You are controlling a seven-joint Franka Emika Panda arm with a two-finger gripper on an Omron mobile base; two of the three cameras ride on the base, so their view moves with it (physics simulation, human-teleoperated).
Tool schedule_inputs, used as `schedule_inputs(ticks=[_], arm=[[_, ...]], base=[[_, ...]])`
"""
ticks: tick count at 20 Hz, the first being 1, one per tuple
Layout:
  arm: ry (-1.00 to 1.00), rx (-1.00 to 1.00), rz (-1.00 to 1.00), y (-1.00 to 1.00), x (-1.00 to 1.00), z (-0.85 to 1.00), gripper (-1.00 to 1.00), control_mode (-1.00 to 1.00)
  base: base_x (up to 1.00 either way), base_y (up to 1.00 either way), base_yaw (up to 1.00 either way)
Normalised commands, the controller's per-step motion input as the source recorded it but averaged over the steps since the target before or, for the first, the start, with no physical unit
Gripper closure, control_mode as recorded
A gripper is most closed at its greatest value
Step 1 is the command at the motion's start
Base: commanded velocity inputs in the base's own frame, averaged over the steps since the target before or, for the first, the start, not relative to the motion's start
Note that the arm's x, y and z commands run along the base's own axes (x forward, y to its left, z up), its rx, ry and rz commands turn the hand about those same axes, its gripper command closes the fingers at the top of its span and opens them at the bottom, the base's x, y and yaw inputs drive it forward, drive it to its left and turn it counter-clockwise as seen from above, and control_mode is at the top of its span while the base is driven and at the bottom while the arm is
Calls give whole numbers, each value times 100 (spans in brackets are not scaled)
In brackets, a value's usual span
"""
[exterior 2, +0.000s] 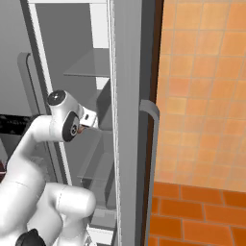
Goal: Place one broccoli and one chicken drumstick in each tupperware on the nearby counter, to pack two identical lunches.
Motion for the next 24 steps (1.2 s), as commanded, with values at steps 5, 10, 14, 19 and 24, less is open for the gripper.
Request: schedule_inputs(ticks=[5,10,14,19,24], arm=[[-1,0,4,6,-100,2,100,-100],[-1,0,3,5,-40,-3,100,100],[0,0,0,0,0,0,100,100],[0,0,0,0,0,0,100,100],[0,0,0,0,0,0,100,100]], base=[[0,0,0],[-60,15,6],[-52,83,23],[3,100,31],[25,100,33]])
